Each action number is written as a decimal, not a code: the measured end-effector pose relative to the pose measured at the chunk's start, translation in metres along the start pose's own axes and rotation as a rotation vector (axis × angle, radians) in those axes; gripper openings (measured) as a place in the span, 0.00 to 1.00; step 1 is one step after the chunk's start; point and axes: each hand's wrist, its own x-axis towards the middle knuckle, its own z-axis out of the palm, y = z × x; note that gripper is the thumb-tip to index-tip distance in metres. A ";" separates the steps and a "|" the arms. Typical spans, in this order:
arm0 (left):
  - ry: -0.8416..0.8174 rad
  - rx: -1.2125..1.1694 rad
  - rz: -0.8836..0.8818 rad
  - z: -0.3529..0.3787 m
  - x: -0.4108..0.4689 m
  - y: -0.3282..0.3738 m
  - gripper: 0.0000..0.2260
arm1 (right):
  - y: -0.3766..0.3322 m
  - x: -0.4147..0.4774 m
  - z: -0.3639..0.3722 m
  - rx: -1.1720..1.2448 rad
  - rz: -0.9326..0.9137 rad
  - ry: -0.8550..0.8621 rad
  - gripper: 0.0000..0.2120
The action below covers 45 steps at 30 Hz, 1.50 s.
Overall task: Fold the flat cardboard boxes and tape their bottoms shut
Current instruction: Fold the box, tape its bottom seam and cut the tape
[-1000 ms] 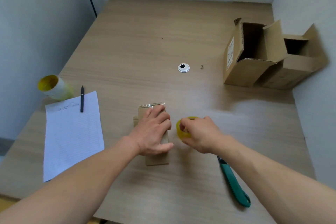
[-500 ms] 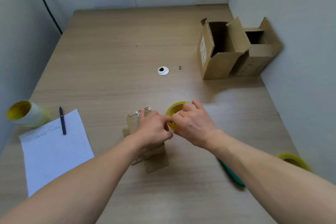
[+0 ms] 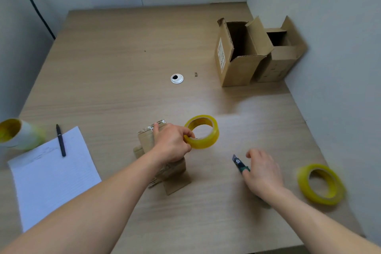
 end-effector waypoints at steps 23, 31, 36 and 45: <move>-0.048 -0.198 -0.028 -0.011 -0.001 -0.001 0.09 | -0.043 -0.042 0.001 0.478 -0.377 -0.031 0.13; -0.112 -0.030 -0.084 -0.007 0.001 0.012 0.08 | -0.051 -0.042 -0.003 0.414 -0.445 -0.040 0.12; -0.133 0.001 -0.098 -0.006 0.004 0.014 0.08 | -0.054 -0.042 -0.002 0.404 -0.446 -0.057 0.12; -0.140 0.015 -0.110 -0.006 0.002 0.019 0.09 | -0.055 -0.044 0.000 0.417 -0.468 -0.050 0.13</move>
